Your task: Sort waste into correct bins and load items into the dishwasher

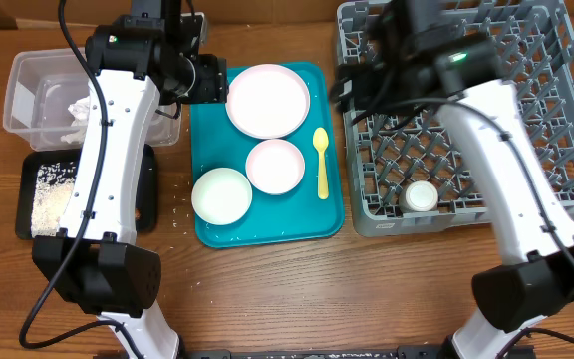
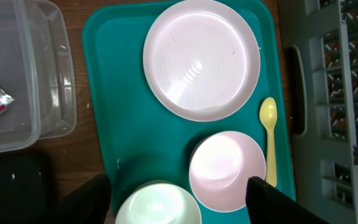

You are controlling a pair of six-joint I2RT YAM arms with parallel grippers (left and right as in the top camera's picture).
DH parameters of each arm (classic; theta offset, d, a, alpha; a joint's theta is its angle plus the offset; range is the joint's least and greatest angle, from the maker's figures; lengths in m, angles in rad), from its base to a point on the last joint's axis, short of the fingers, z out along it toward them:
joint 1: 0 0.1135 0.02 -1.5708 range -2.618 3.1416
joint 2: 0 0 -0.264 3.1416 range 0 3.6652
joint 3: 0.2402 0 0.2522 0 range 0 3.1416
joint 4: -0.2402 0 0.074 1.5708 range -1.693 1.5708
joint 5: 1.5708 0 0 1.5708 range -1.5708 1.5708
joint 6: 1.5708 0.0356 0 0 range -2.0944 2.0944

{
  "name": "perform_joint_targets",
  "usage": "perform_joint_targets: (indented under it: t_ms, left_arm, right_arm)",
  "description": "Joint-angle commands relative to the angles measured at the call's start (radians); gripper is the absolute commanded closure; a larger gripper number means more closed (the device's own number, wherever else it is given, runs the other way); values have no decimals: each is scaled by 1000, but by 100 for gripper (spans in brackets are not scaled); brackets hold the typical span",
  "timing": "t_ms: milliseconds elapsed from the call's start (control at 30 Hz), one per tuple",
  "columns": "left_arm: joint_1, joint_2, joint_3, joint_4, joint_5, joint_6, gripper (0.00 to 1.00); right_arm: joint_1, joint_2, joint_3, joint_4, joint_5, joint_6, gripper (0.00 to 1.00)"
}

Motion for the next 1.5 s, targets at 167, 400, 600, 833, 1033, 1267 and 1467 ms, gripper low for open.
perform_joint_targets:
  t_ms: [167, 400, 600, 833, 1033, 1267, 1467]
  left_arm:
    - [-5, 2, -8, -5, 7, -13, 29]
    - [7, 2, -8, 1, -6, -28, 29]
    - [41, 2, -8, 2, -29, -60, 27]
    - [64, 2, -8, 3, -65, -69, 24]
    - [84, 2, -8, 14, -72, -70, 18]
    - [89, 2, -8, 40, -73, -70, 5]
    - [88, 2, -8, 41, -72, -70, 0]
  right_arm:
    - [133, 37, -268, 249, 27, 86, 24]
    - [151, 143, -341, 340, 78, 134, 35]
    - [151, 256, -343, 373, 77, 175, 51]
    - [151, 275, -344, 381, 77, 179, 87]
    - [151, 275, -342, 381, 77, 179, 96]
    - [80, 111, -45, 130, 266, 140, 96]
    - [60, -18, 60, 153, 734, 121, 96]
